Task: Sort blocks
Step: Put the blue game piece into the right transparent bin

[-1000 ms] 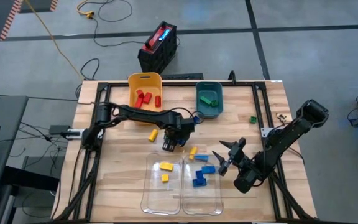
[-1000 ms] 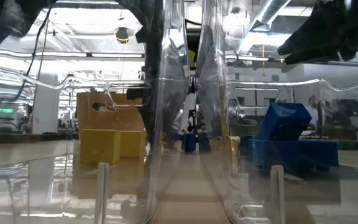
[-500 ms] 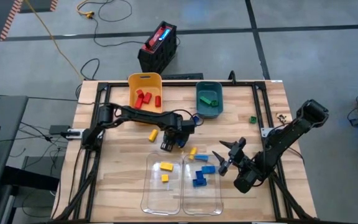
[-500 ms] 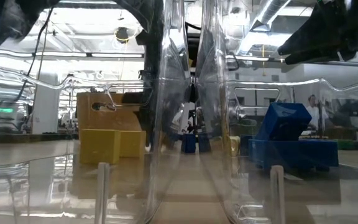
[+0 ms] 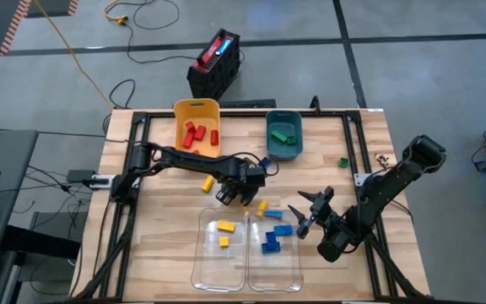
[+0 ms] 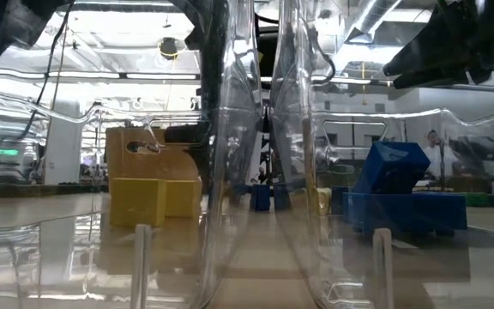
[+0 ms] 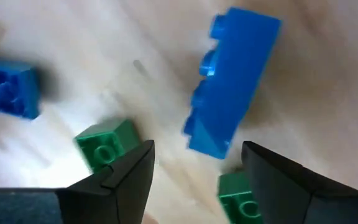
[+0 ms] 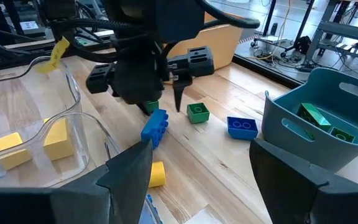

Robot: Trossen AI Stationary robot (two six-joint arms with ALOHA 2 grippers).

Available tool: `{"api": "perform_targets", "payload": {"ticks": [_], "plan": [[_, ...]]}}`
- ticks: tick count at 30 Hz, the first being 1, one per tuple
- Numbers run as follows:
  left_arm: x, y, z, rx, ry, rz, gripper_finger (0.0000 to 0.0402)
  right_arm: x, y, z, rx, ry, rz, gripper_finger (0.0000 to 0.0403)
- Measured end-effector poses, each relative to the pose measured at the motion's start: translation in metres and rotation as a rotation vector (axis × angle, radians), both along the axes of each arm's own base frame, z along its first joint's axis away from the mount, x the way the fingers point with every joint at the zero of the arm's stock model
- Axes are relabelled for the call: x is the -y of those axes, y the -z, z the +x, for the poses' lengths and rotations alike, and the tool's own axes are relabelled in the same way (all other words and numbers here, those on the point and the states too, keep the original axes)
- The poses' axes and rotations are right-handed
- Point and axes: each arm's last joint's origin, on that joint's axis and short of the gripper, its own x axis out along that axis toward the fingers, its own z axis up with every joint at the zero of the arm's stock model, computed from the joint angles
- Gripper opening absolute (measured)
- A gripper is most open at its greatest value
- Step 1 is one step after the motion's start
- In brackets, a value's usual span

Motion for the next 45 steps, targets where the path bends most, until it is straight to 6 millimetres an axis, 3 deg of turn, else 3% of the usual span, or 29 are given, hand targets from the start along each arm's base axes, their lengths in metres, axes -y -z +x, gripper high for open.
{"api": "perform_targets", "payload": {"ticks": [7,19,22,30,34,39,45], "plan": [[0.007,0.001,0.002,-0.002,0.118,-0.102,0.0238,0.0,0.0,0.0,-0.001,0.0,-0.001,0.0285],[0.007,-0.001,0.007,0.061,0.111,-0.171,0.0231,0.0,0.0,0.0,-0.001,0.0,-0.001,0.0285],[0.007,0.0,0.007,0.06,0.101,-0.174,0.0202,0.0,0.0,0.0,-0.001,0.0,-0.001,0.0285],[0.006,0.001,0.007,0.064,0.063,-0.147,0.0074,0.0,0.0,0.0,-0.001,0.0,-0.001,0.0285],[0.005,-0.001,0.006,0.059,0.04,-0.123,0.0062,0.0,0.0,0.0,-0.001,0.0,-0.001,0.0285],[-0.001,-0.015,0.0,0.079,-0.003,-0.117,0.0062,0.0,0.0,0.0,-0.001,-0.002,0.0,0.0285],[-0.006,-0.056,-0.009,0.204,-0.042,-0.051,0.0064,-0.001,0.0,-0.001,0.0,-0.007,-0.001,0.0285]]}}
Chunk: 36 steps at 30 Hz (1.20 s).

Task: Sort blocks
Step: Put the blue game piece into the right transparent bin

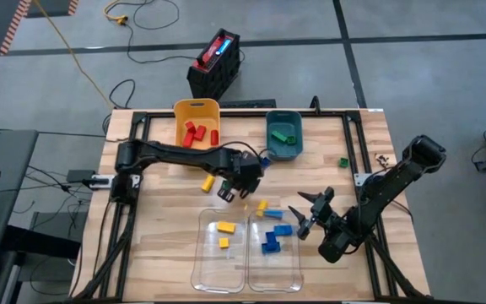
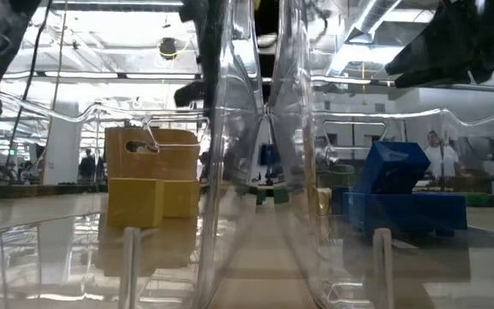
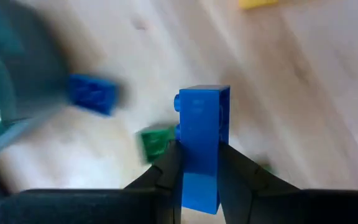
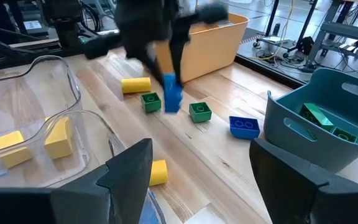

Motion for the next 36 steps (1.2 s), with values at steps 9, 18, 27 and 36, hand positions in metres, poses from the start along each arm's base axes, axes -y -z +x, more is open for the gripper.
{"api": "perform_targets", "payload": {"ticks": [9,18,27,36], "plan": [[0.034,-0.063,-0.014,0.271,0.095,-0.077,0.0065,0.0,-0.001,-0.003,0.009,0.004,-0.022,0.0285],[0.113,-0.059,-0.009,0.347,0.319,-0.214,0.0067,-0.004,-0.015,-0.023,0.14,0.01,-0.074,0.0285],[0.143,-0.049,0.009,0.46,0.301,-0.439,0.0067,-0.005,-0.014,-0.021,0.156,0.017,-0.068,0.0285],[0.135,-0.004,0.039,0.375,0.132,-0.506,0.0068,-0.006,-0.015,-0.021,0.157,0.013,-0.07,0.0285]]}}
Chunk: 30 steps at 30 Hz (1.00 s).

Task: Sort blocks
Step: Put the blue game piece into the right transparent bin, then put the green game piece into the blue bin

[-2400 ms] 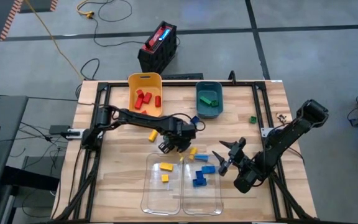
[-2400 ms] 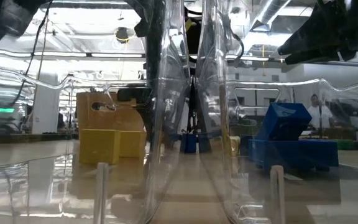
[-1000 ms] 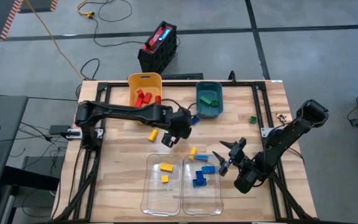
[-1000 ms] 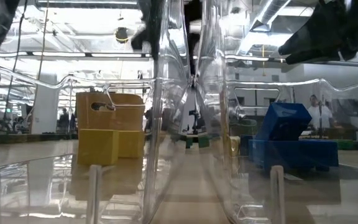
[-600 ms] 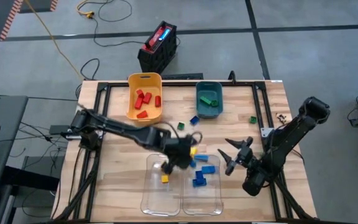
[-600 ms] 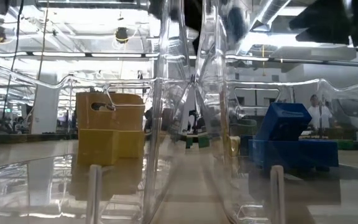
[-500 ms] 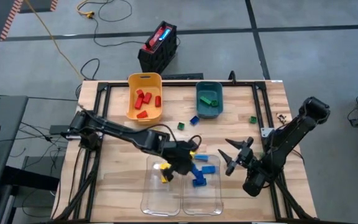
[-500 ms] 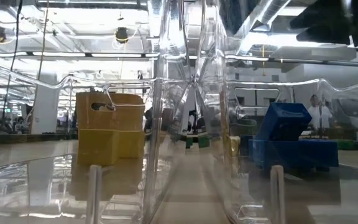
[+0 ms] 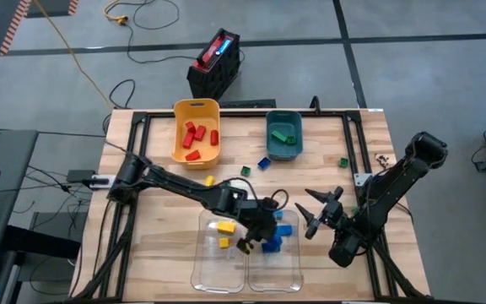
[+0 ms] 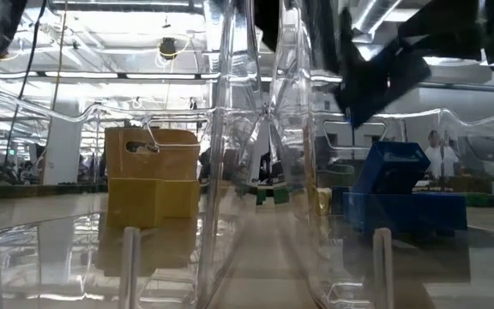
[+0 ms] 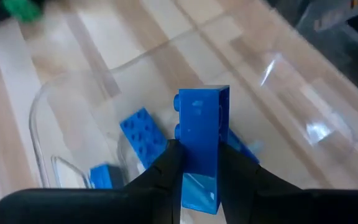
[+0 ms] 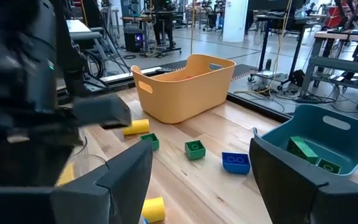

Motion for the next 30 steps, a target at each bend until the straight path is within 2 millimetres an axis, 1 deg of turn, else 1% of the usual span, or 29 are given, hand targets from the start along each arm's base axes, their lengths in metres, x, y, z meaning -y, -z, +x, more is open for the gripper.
{"api": "perform_targets", "payload": {"ticks": [3,5,11,14,17,20,23,27,30], "plan": [[-0.001,0.002,0.005,-0.007,-0.026,-0.022,0.0075,0.0,0.0,0.0,-0.005,-0.001,-0.006,0.0285],[-0.002,0.002,0.008,0.009,-0.009,-0.027,0.009,0.0,0.0,0.0,-0.006,-0.002,-0.008,0.0285],[-0.005,0.003,0.007,-0.017,-0.016,-0.034,0.0164,-0.002,0.0,-0.002,-0.007,-0.015,-0.01,0.0285],[-0.007,-0.001,0.004,-0.022,-0.035,-0.012,0.0188,-0.002,0.0,-0.002,-0.006,-0.013,-0.014,0.0285],[-0.01,-0.009,-0.002,-0.013,-0.041,0.062,0.0195,-0.002,0.0,-0.003,-0.006,-0.015,-0.015,0.0285],[-0.008,-0.023,-0.013,-0.001,-0.047,0.126,0.0193,-0.004,0.0,-0.005,-0.007,-0.026,-0.017,0.0285],[-0.009,-0.039,-0.031,0.034,-0.061,0.116,0.0187,-0.007,-0.003,-0.01,0.029,-0.031,-0.037,0.0285],[-0.021,-0.047,-0.064,0.114,-0.172,0.117,0.0183,-0.005,-0.012,-0.014,0.055,-0.04,-0.004,0.0285],[-0.027,-0.053,-0.095,0.196,-0.272,0.136,0.0182,0.005,-0.021,-0.013,0.008,-0.043,0.012,0.0285]]}}
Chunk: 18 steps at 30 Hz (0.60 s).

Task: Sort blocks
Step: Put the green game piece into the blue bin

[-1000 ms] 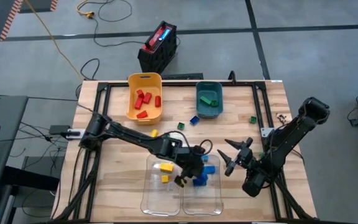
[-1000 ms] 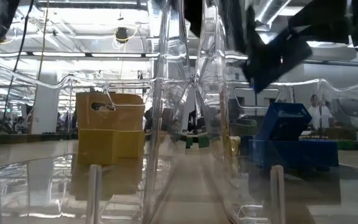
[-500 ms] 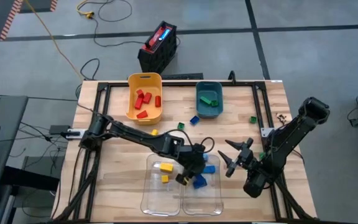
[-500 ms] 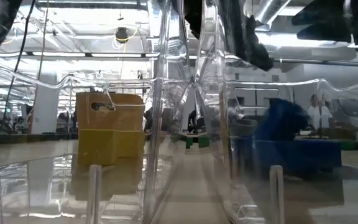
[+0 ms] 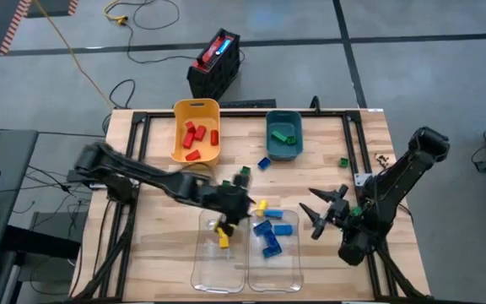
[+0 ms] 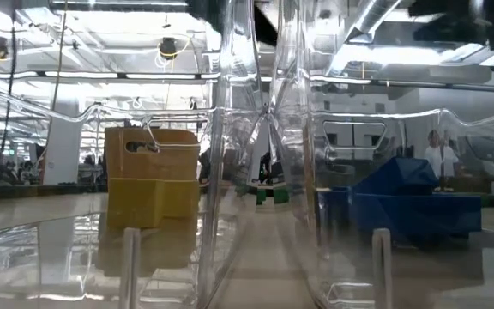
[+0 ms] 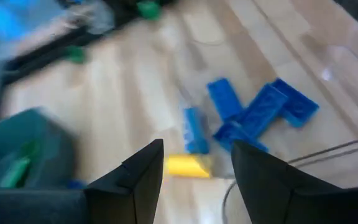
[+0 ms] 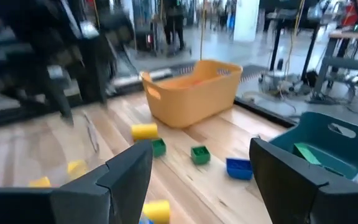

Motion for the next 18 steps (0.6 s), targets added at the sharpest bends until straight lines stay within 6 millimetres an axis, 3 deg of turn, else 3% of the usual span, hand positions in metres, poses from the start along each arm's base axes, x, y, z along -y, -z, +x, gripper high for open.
{"api": "perform_targets", "payload": {"ticks": [4,10,14,18], "plan": [[-0.004,-0.012,-0.044,0.084,-0.134,-0.017,0.0182,0.025,-0.03,0.001,-0.118,0.0,0.019,0.0285],[-0.005,-0.003,-0.094,0.134,-0.252,-0.076,0.0182,0.077,-0.066,-0.009,-0.438,0.049,0.078,0.0285],[-0.008,0.015,-0.109,0.131,-0.309,-0.077,0.0182,0.101,-0.06,-0.011,-0.766,-0.019,0.262,0.0285],[-0.011,0.03,-0.115,0.144,-0.345,-0.082,0.0182,0.105,-0.038,-0.008,-1.016,-0.078,0.424,0.0285]]}}
